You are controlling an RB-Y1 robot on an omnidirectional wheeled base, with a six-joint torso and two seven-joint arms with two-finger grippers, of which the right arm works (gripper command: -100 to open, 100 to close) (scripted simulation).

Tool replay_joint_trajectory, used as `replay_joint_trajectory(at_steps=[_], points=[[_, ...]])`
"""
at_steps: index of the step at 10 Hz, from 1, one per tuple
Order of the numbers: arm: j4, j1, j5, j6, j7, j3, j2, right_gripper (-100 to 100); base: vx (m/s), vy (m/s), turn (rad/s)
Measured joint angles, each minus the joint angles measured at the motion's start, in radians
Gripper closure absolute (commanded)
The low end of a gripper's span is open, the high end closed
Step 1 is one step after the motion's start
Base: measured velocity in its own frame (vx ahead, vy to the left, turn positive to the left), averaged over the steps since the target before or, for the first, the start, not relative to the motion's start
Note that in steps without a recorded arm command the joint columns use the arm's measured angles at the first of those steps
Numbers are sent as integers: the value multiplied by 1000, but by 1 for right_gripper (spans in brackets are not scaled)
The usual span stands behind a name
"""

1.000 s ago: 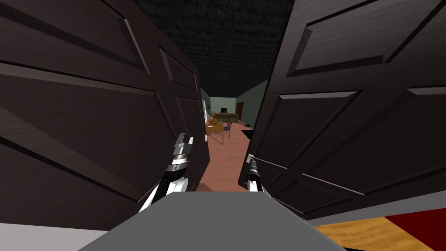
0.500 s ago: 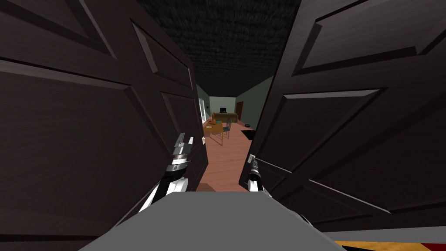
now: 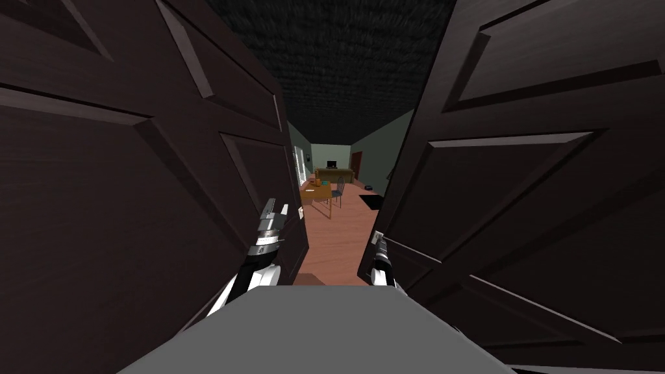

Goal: Push the door open

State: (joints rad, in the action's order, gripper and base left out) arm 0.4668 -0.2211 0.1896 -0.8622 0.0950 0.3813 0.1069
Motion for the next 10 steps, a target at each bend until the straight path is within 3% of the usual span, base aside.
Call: replay_joint_trajectory(at_steps=[1, 3, 4, 6, 8, 9, 10], points=[[20, 8, 6, 8, 7, 10, -3, 100, 193, -27, -60], [16, 5, 18, -1, 18, 29, -2, 100, 220, -25, -50], [42, 18, 25, 12, 27, 39, -6, 100, 217, -8, -58], [-41, -24, 37, -31, 25, 58, 21, 100, 78, -7, -26], [-64, -35, 38, -44, 22, 60, 29, 100, -11, -7, 16], [-111, -51, 37, -63, 18, 59, 37, 100, -18, 8, 29], [-89, -31, 35, -48, 17, 57, 31, 100, -16, 17, -15]])
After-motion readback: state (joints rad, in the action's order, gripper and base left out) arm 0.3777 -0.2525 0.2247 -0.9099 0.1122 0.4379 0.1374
